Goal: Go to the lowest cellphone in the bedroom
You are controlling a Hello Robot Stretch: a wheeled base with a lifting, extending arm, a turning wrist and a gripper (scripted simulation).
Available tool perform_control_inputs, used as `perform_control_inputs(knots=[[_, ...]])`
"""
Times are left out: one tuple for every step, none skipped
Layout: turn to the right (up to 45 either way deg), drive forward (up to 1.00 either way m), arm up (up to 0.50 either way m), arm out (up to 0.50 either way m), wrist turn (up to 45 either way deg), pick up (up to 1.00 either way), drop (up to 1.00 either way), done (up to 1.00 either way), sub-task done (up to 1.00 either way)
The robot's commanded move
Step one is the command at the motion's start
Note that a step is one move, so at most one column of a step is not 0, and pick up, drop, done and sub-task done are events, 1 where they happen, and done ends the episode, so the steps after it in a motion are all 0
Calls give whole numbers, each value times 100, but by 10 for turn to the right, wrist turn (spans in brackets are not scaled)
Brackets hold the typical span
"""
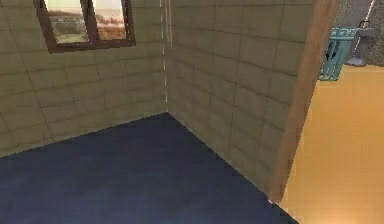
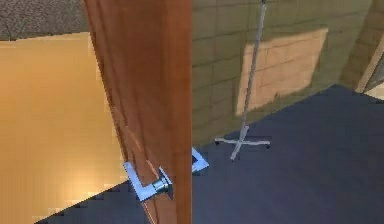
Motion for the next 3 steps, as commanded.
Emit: perform_control_inputs(knots=[[120,0,0,0,0,0,0,0,0],[0,30,0,0,0,0,0,0,0],[450,0,0,0,0,0,0,0,0]])
